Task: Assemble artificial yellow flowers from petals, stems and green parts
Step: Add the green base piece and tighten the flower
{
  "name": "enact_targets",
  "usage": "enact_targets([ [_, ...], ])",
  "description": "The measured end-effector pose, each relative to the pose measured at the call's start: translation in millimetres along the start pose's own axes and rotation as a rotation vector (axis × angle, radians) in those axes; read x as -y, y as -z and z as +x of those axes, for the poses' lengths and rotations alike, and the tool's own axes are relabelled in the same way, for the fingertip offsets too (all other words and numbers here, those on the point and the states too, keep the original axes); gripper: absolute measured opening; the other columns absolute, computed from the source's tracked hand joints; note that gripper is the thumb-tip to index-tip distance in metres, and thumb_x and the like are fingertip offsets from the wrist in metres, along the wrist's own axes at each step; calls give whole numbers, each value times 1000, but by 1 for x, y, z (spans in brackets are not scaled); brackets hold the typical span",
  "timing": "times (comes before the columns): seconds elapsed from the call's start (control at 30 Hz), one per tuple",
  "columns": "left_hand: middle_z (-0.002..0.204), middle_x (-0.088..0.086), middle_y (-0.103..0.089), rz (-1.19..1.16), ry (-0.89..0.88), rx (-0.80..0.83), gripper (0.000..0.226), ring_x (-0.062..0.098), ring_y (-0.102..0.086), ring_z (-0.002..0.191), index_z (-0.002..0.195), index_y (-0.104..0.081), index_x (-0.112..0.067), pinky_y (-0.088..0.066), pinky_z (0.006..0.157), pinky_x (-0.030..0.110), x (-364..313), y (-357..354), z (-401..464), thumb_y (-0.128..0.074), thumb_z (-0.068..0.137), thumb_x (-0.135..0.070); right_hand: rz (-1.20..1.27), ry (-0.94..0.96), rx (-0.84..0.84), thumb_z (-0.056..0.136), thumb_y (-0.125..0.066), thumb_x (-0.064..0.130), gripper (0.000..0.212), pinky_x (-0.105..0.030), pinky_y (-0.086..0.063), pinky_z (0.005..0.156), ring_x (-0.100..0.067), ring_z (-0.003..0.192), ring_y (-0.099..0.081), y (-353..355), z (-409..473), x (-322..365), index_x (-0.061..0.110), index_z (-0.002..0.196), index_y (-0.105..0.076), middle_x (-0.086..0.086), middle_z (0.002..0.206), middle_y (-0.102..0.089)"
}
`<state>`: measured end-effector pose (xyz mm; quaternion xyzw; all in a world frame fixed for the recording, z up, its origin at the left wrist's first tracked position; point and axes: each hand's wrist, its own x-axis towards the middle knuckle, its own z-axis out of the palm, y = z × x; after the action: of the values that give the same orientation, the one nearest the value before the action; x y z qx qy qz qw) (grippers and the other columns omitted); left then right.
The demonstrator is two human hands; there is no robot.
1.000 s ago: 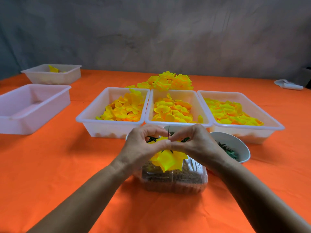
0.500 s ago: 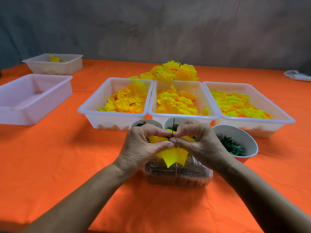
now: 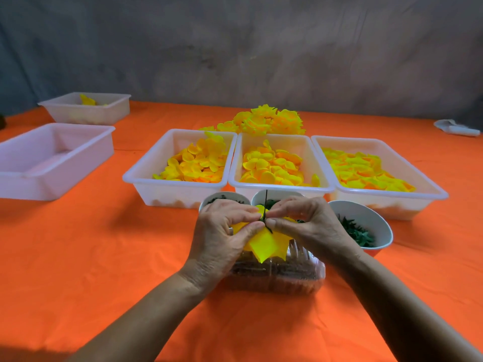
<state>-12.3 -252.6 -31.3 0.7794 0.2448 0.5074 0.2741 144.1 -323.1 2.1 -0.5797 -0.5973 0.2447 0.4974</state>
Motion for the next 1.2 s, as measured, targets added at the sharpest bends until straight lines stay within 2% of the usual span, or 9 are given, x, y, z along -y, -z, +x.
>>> enact_targets([
  [0.1, 88, -6, -73, 147, -84, -23, 13, 13, -62, 89, 78, -77, -15, -47, 86, 45, 0, -2, 0, -74, 69, -25, -20, 46, -71, 73, -77, 3, 4, -31, -50, 77, -15, 82, -64, -5, -5, -3, 5, 75, -75, -5, 80, -69],
  [0.17, 88, -8, -73, 205, -144, -34, 12, 10, -57, 88, 78, -77, -15, -43, 85, 42, 2, -4, -1, -73, 71, -25, -95, 99, -109, 72, -78, 5, 4, -31, -48, 81, -20, 89, -61, -7, -6, -7, 5, 75, -75, -6, 82, -68],
  [0.4, 88, -11, -69, 92, -199, -66, 20, 11, -57, 91, 76, -74, -10, -46, 81, 54, 12, -11, -3, -66, 78, -29, -125, 193, -133, 71, -78, 6, 6, -24, -45, 79, -20, 89, -59, -9, -4, -22, 4, 73, -73, -4, 82, -67],
  [0.63, 85, -3, -70, 12, -110, -39, 19, 20, -62, 88, 76, -74, -8, -48, 79, 56, 13, -11, -5, -72, 76, -27, -92, 148, -175, 72, -78, 4, 6, -22, -44, 76, -16, 89, -58, -14, -7, -23, 9, 72, -73, 0, 81, -66],
  [0.77, 81, -5, -71, -14, 55, 73, 22, 11, -63, 88, 66, -74, -14, -48, 80, 39, -2, 3, 6, -69, 75, -34, -211, 129, -260, 73, -79, 8, 12, -16, -42, 76, -14, 92, -58, -18, -14, -12, 19, 74, -75, 6, 82, -68],
  [0.87, 77, -6, -71, -38, 76, 96, 26, 7, -64, 85, 66, -73, -14, -47, 83, 32, -13, 9, 19, -70, 74, -40, -277, 117, -355, 68, -83, 21, 9, -14, -40, 78, -11, 92, -56, -27, -18, -5, 22, 73, -75, 8, 83, -68],
  [0.93, 76, -7, -70, -70, 100, 92, 14, 10, -63, 83, 66, -72, -18, -49, 80, 34, -18, 10, 27, -77, 72, -29, -313, 106, -424, 65, -85, 24, 12, -14, -39, 78, -11, 91, -55, -33, -18, -2, 21, 71, -75, 7, 82, -68],
  [1.0, 74, -4, -67, -95, 132, 113, 16, 19, -62, 80, 64, -68, -23, -49, 77, 41, -22, 7, 30, -81, 72, -18, -325, 91, -471, 65, -85, 25, 12, -11, -38, 75, -12, 89, -55, -39, -17, 0, 21, 68, -74, 7, 80, -67],
  [1.2, 72, -4, -63, -72, 163, 157, 22, 24, -59, 78, 62, -63, -26, -48, 74, 46, -22, 5, 35, -80, 73, -18, -274, 104, -627, 66, -85, 15, 16, -17, -40, 74, -19, 86, -56, -52, -12, -6, 13, 60, -70, 3, 78, -66],
])
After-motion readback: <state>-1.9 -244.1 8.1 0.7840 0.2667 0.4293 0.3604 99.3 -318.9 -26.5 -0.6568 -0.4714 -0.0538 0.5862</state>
